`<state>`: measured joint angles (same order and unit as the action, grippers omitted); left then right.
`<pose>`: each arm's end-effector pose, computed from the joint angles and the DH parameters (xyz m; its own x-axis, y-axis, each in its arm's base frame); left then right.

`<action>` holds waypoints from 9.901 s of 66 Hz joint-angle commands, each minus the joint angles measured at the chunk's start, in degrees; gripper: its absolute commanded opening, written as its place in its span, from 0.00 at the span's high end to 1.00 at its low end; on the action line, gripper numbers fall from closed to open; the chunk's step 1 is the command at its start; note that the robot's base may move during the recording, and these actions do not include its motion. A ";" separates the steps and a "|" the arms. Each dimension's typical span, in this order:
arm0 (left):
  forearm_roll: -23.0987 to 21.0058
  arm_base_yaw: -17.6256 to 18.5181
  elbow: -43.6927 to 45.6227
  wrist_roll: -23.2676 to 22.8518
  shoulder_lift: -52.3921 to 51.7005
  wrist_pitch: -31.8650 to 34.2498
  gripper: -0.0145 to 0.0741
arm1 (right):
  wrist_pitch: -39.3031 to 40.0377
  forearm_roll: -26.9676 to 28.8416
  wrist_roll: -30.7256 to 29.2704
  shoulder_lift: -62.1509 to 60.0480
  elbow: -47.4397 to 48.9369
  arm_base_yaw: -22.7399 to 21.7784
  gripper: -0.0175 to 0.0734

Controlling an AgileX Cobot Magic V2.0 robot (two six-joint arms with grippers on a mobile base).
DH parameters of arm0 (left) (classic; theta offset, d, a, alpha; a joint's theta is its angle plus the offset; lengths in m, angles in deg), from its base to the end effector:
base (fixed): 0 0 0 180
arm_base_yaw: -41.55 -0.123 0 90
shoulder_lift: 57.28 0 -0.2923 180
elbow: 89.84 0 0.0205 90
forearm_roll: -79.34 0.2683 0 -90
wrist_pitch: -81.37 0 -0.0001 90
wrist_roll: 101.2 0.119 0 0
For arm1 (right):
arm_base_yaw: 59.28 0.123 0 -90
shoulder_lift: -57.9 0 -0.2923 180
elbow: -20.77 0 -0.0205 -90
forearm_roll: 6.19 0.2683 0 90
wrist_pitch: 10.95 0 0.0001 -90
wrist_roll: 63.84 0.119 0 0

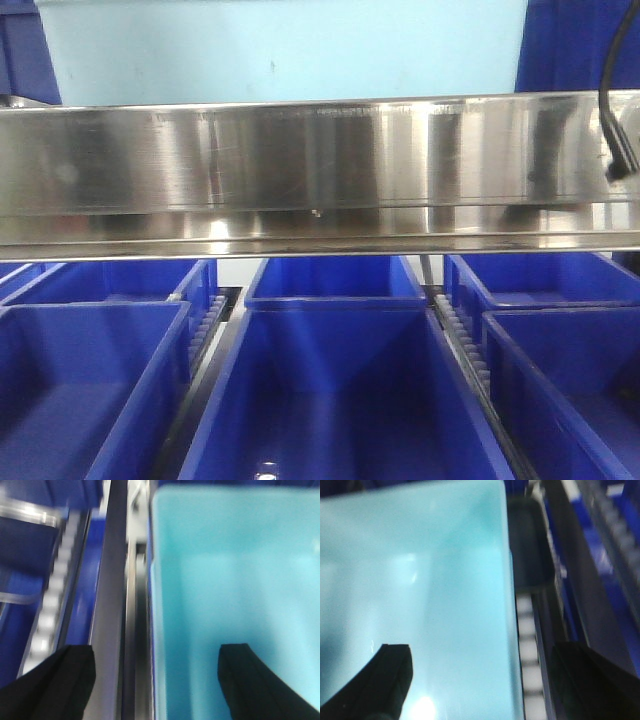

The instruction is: Move two blue bins to right shelf middle

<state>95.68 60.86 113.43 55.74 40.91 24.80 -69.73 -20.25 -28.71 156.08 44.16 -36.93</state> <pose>0.3711 -0.1004 0.4269 -0.6304 -0.0263 -0.7759 0.0014 0.9994 -0.0350 0.3613 0.1218 0.4233 -0.6636 0.2193 -0.7152 0.0880 0.9723 0.2166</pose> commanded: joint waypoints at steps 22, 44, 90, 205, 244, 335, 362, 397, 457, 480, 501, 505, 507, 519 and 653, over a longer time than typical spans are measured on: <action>-18.18 -6.72 8.58 7.49 7.32 -13.39 0.37 | -11.18 13.05 -12.80 0.62 0.93 -4.61 0.31; -26.21 -8.98 2.48 13.80 7.32 -13.39 0.37 | -11.18 13.38 -13.40 5.15 0.93 -4.61 0.31; -27.37 -8.98 -0.51 13.80 7.32 -13.39 0.37 | -11.18 14.91 -13.65 6.10 0.93 -4.61 0.38; -29.81 -10.38 -0.56 15.55 7.47 -13.39 0.96 | -11.18 14.07 -13.65 5.96 0.93 -4.61 0.99; -27.38 -10.26 6.03 18.44 1.74 -13.39 0.96 | -10.80 6.53 -13.75 2.73 9.47 -2.46 0.99; -26.96 -10.26 22.42 20.12 1.74 -8.60 0.96 | -6.34 2.23 -17.43 2.95 23.18 -1.47 0.99; -26.96 -10.26 22.42 20.12 1.74 -1.88 0.96 | -6.34 2.23 -17.43 2.95 23.18 -1.47 0.99; -26.96 -10.26 22.42 20.12 1.74 -0.60 0.96 | -6.34 2.23 -17.43 3.06 23.18 -1.47 0.99; -26.96 -10.26 22.42 20.12 1.84 -0.62 0.96 | -5.88 2.23 -17.43 3.06 23.18 -1.47 0.99; -26.96 -10.26 22.42 20.12 1.84 -0.62 0.96 | -5.88 2.23 -17.43 3.06 23.18 -1.47 0.99; -26.96 -10.26 22.42 20.12 1.84 -0.62 0.96 | -5.88 2.23 -17.43 3.06 23.18 -1.47 0.99; -26.96 -10.26 22.42 20.12 1.84 -0.62 0.96 | -5.88 2.23 -17.43 3.06 23.18 -1.47 0.99; -26.96 -10.26 22.42 20.12 1.84 -0.62 0.96 | -5.88 2.23 -17.43 3.06 23.18 -1.47 0.99; -26.96 -10.26 22.42 20.12 1.84 -0.62 0.96 | -5.88 2.23 -17.43 3.06 23.18 -1.47 0.99; -26.96 -10.26 22.42 20.12 1.84 -0.62 0.96 | -5.88 2.23 -17.43 3.06 23.18 -1.47 0.99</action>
<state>70.16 50.62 134.70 75.43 43.94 17.88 -79.26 -17.73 -45.43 160.14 66.53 -38.33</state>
